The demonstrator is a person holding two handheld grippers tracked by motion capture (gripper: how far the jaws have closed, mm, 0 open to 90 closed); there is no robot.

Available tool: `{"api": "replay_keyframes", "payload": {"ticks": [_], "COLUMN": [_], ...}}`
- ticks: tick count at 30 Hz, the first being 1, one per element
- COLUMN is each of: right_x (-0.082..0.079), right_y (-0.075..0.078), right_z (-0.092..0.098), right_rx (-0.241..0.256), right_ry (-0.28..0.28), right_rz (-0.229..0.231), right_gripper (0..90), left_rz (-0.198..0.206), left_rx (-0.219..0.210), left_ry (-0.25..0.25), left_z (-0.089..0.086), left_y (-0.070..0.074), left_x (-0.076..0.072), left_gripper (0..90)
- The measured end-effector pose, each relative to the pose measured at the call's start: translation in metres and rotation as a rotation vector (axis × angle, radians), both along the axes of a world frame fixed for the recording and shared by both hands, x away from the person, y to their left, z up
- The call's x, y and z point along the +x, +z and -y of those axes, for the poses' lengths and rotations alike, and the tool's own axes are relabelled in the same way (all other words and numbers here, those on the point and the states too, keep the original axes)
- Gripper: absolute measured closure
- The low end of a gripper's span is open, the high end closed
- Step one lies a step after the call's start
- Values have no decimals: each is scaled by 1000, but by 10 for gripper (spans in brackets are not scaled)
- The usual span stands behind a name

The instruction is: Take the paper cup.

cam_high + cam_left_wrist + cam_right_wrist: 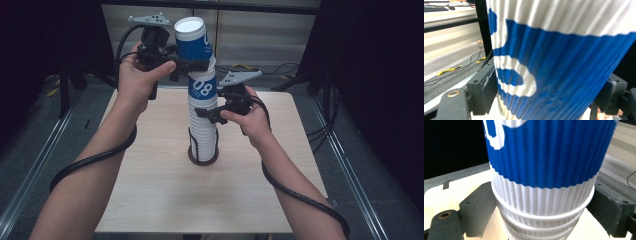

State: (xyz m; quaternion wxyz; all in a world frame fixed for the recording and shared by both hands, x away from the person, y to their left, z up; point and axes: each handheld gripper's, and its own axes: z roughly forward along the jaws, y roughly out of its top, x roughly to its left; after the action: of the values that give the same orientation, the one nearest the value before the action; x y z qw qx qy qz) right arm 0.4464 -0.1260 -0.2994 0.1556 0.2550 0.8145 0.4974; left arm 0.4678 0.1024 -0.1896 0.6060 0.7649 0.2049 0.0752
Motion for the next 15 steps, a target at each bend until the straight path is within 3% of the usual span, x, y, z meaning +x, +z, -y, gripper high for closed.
{"api": "replay_keyframes", "payload": {"ticks": [15], "right_x": [0], "right_y": [0], "right_z": [0], "right_rx": [0], "right_ry": [1], "right_rz": [3], "right_gripper": [119], "left_rz": [-1], "left_rx": [-21], "left_ry": [23], "left_z": [-16], "left_y": [3], "left_x": [-1], "left_gripper": [185]}}
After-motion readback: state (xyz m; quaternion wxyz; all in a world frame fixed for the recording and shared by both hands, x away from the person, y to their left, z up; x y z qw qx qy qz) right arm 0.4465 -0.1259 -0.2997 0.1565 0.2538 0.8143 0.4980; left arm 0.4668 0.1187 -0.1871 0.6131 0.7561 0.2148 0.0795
